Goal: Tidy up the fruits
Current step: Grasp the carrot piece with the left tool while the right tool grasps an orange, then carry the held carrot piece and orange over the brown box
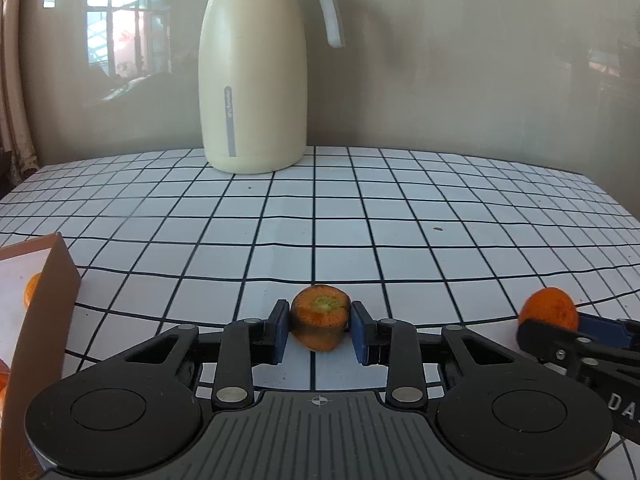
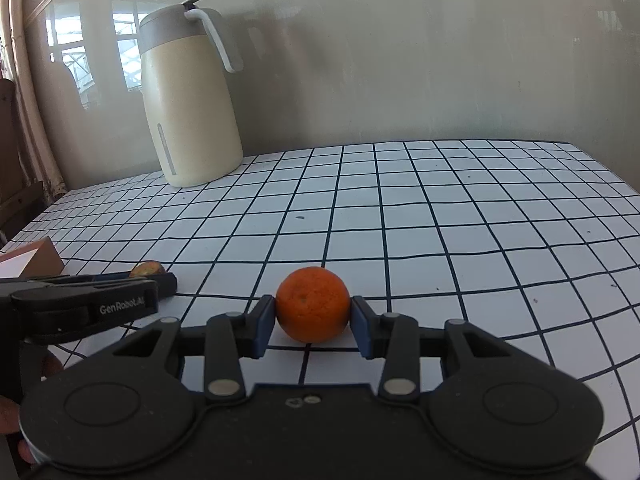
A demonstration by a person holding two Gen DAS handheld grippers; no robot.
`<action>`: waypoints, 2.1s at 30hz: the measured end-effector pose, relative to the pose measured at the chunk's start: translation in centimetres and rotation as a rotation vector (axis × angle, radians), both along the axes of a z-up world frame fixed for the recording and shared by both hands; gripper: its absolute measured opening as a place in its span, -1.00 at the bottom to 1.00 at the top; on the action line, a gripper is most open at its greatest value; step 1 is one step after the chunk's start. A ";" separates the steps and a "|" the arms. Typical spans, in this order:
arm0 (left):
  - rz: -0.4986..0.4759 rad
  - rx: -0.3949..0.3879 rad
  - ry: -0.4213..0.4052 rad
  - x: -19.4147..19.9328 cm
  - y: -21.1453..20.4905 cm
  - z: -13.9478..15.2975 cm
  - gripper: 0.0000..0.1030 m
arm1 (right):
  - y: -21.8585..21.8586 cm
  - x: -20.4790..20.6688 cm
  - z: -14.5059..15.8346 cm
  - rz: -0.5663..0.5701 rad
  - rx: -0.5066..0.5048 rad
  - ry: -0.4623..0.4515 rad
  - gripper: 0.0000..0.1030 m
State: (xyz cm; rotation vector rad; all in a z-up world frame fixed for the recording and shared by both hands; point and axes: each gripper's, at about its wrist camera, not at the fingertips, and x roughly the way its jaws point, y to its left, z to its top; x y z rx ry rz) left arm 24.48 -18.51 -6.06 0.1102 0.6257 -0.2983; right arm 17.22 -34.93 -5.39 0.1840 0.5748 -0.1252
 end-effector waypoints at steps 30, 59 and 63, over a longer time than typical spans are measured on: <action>-0.036 0.017 -0.028 -4.5 1.8 1.0 -0.37 | 1.9 -1.8 1.5 0.118 0.047 -0.042 -0.38; 0.204 -0.009 -0.144 -11.9 16.6 6.3 -0.37 | 14.6 -3.8 5.1 0.456 0.029 -0.134 -0.38; 0.257 -0.008 -0.157 -12.1 19.1 6.6 -0.37 | 16.6 -3.4 5.3 0.498 0.035 -0.145 -0.38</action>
